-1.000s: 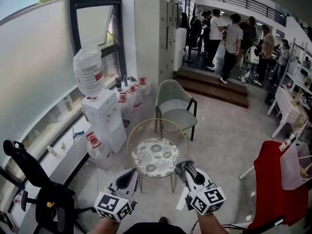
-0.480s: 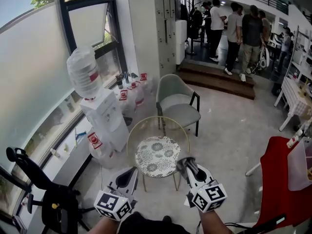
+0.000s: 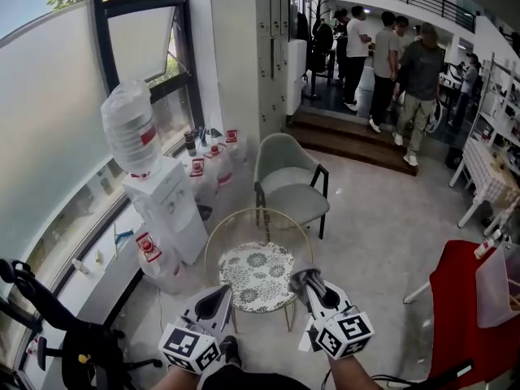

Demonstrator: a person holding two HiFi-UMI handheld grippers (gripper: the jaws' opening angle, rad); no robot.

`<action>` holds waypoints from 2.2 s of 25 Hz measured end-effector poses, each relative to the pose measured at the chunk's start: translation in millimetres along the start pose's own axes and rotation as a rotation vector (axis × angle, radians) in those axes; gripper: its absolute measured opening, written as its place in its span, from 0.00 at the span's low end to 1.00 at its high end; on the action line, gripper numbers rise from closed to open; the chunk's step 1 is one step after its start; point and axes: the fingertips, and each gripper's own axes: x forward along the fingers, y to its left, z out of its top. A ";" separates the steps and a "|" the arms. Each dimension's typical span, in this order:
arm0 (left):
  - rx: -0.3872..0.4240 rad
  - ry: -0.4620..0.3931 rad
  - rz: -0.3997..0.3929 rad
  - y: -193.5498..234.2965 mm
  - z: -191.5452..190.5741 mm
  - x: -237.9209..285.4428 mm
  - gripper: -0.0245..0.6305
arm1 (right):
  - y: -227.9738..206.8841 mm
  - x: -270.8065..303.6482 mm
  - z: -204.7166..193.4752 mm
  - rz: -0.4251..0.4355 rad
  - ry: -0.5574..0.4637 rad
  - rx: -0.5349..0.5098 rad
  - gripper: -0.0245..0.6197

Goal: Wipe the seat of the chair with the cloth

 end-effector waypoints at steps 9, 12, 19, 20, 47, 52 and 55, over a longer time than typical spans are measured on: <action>-0.045 -0.008 -0.012 77.8 4.1 37.1 0.05 | 5.2 74.5 9.4 -0.030 0.024 -0.028 0.07; -0.057 -0.011 -0.023 101.9 6.0 49.2 0.05 | 7.3 100.8 11.7 -0.037 0.030 -0.032 0.07; -0.078 -0.020 -0.057 143.9 9.0 72.8 0.05 | 11.9 148.1 15.8 -0.059 0.038 -0.052 0.07; -0.081 -0.021 -0.062 148.9 9.4 75.6 0.05 | 11.9 153.8 16.3 -0.063 0.039 -0.054 0.07; -0.146 0.140 -0.110 229.0 -62.7 137.0 0.05 | -5.7 268.8 -60.8 -0.044 0.179 -0.008 0.07; -0.163 0.195 -0.079 228.4 -103.0 156.6 0.05 | -25.1 283.9 -103.6 -0.007 0.237 0.022 0.07; -0.166 0.231 -0.051 231.2 -135.5 168.4 0.05 | -37.9 294.2 -138.5 0.011 0.282 0.041 0.07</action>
